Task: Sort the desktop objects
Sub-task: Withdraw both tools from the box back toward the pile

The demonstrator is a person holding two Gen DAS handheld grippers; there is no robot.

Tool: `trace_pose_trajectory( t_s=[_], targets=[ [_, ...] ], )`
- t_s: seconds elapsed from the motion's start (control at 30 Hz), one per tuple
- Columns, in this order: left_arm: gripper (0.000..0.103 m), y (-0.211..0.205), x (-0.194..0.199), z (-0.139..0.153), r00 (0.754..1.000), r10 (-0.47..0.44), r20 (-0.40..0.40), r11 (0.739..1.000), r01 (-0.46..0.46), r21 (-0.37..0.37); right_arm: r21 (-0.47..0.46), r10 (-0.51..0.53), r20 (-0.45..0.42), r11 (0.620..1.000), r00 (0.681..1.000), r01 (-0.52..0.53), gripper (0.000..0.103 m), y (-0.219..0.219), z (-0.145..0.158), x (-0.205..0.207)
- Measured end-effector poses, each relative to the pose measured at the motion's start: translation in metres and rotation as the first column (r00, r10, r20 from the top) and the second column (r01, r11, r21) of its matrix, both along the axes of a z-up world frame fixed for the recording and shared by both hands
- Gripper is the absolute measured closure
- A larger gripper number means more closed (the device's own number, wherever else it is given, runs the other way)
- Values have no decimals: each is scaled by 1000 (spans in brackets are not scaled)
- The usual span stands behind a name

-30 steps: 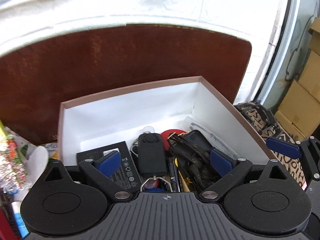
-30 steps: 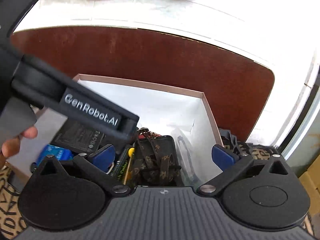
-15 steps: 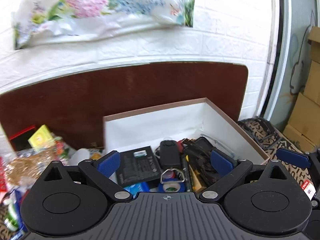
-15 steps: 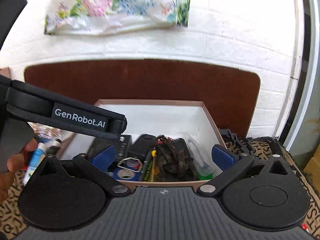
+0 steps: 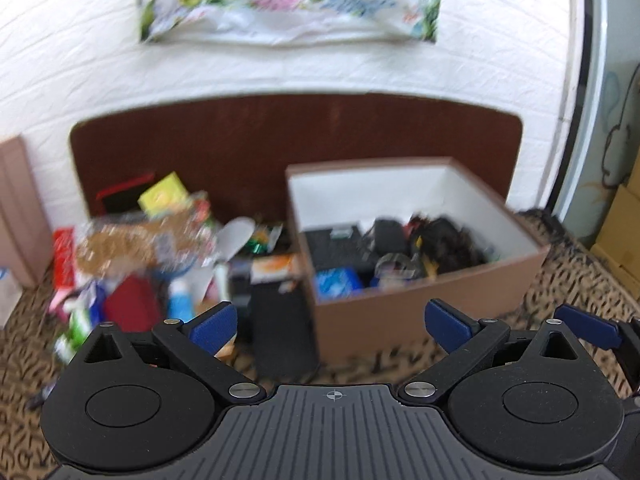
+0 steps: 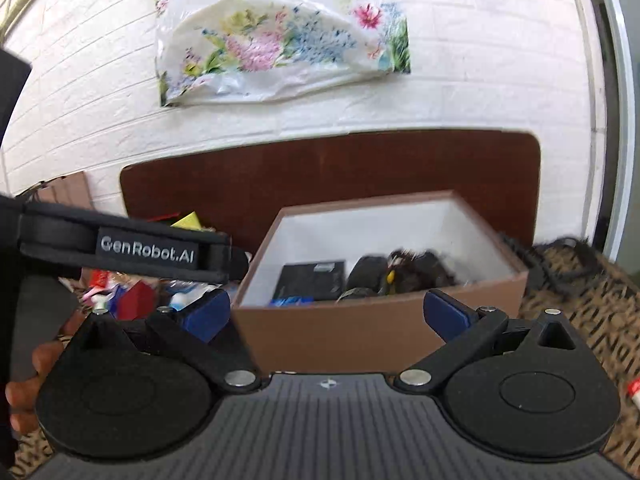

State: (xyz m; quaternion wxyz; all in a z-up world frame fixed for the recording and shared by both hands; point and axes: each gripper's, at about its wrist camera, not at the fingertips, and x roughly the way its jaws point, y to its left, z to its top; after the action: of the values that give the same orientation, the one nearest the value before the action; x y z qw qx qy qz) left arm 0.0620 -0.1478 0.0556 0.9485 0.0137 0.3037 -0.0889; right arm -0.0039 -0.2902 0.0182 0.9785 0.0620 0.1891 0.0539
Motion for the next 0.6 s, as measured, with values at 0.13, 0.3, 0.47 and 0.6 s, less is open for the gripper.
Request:
trace_pose_trajectory(
  t_s=[0.13, 0.3, 0.47, 0.6],
  targets=[
    [0, 18, -16, -19, 998, 36, -42, 999, -36, 9, 2, 27, -45, 1000, 999, -27, 0, 17, -14, -11],
    [0, 39, -28, -39, 993, 84, -83, 996, -83, 22, -35, 55, -80, 998, 995, -58, 0, 40, -27, -25],
    [0, 56, -33, -54, 985, 124, -123, 992, -121, 34, -26, 101, -112, 994, 989, -104, 0, 55, -39, -31],
    [0, 65, -36, -58, 981, 150, -126, 988, -144, 53, -24, 123, -129, 992, 984, -127, 1, 66, -44, -32]
  ],
)
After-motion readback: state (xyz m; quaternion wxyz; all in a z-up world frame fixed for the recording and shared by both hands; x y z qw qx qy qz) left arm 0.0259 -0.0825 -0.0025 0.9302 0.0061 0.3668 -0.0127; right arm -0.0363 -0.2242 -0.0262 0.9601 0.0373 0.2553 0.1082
